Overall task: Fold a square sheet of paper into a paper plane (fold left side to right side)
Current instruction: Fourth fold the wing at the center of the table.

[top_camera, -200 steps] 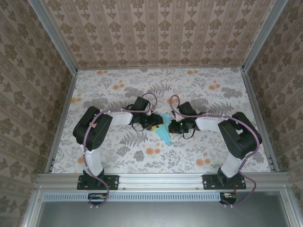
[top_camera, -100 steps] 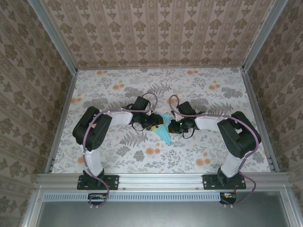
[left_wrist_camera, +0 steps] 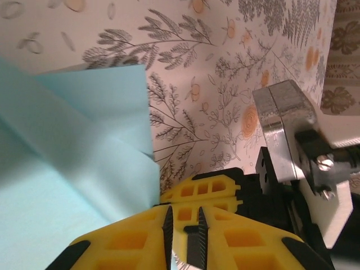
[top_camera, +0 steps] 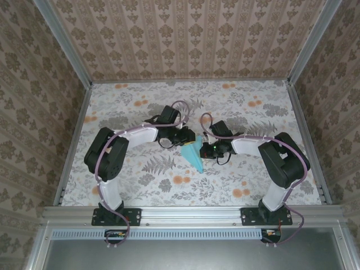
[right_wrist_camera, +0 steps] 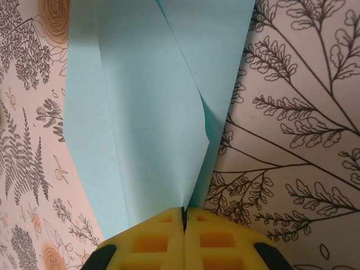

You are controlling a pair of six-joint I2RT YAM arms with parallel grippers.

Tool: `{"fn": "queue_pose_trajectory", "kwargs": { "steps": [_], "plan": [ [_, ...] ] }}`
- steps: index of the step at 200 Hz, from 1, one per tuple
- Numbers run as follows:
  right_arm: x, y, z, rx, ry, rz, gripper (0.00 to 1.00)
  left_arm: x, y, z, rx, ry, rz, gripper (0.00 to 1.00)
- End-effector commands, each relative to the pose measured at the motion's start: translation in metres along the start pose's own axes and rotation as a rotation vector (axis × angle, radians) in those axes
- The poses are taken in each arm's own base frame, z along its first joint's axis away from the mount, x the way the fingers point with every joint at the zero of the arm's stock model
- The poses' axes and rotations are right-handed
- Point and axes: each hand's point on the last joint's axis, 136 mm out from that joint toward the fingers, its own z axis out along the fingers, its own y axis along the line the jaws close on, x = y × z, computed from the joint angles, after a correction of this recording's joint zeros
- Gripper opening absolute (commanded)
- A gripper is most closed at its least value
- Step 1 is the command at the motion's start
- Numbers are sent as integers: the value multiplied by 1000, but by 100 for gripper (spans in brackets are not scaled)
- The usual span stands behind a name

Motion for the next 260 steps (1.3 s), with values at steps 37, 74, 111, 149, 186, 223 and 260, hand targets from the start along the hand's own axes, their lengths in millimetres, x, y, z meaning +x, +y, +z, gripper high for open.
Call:
{"fn": "queue_pose_trajectory", "kwargs": {
  "steps": [37, 74, 111, 149, 186, 223, 260],
  "plan": [
    [29, -23, 11, 102, 112, 22, 6, 5, 11, 22, -10, 72, -2, 21],
    [31, -24, 11, 109, 118, 18, 6, 11, 29, 29, -55, 92, -20, 21],
    [31, -25, 11, 115, 123, 15, 6, 17, 49, 34, -112, 100, -37, 21],
    [29, -23, 10, 110, 118, 12, 7, 26, 63, 37, -143, 117, -55, 21],
    [15, -10, 0, 75, 67, 3, 11, 35, 74, 36, -168, 126, -72, 21],
    [-4, 8, -31, 44, -23, -13, 28, 41, 80, 36, -177, 126, -83, 21],
    [2, 23, -56, -13, -65, -11, 37, 40, 78, 35, -173, 123, -78, 21]
  ]
}}
